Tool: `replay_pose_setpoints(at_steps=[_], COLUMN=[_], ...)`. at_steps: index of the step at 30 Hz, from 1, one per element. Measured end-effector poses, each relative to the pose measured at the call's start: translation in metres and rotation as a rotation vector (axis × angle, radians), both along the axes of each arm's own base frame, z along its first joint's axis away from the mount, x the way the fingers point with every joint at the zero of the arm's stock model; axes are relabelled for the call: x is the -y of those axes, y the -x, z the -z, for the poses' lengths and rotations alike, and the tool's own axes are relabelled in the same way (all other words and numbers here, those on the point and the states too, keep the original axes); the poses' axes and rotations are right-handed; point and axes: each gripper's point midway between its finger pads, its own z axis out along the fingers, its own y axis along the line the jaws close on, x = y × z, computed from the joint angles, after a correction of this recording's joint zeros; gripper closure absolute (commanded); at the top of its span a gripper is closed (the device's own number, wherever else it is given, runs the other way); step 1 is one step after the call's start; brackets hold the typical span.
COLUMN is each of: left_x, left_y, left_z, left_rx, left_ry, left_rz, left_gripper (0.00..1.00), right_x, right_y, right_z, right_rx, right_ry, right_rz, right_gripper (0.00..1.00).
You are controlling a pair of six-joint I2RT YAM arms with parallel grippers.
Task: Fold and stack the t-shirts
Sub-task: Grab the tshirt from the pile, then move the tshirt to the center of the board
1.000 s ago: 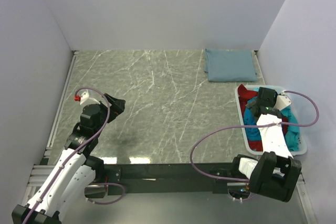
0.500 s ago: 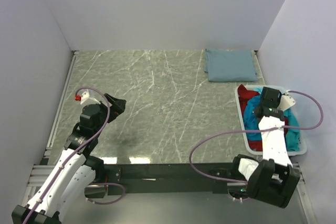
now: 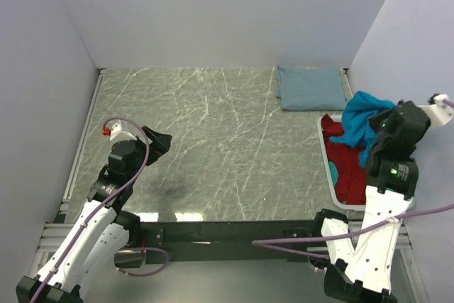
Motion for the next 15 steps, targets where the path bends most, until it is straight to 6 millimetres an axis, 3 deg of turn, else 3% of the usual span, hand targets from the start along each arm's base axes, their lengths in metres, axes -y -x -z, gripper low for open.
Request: replay_pose_setpoints(at_steps=[7,11,15], left_x=[0.001,0.001,0.0], left_y=[0.0,0.0,0.002], left_z=[0.0,0.0,0.002], left_rx=[-0.002,-0.002,-0.013], left_ry=[0.001,0.001,0.001], left_rz=[0.003,0.003,0.001], left_gripper=[0.01,0.01,0.01], right_x=[-0.035,-0.087,-0.155], right_y=[-0.023,-0.049,-0.08], right_z=[-0.111,-0.145,-0.165], right_rx=[0.172,0.202,0.205], right_ry=[0.08,0.108,0.133], right_rz=[-0.237,-0.47,-0.706], right_gripper=[1.0,1.0,1.0])
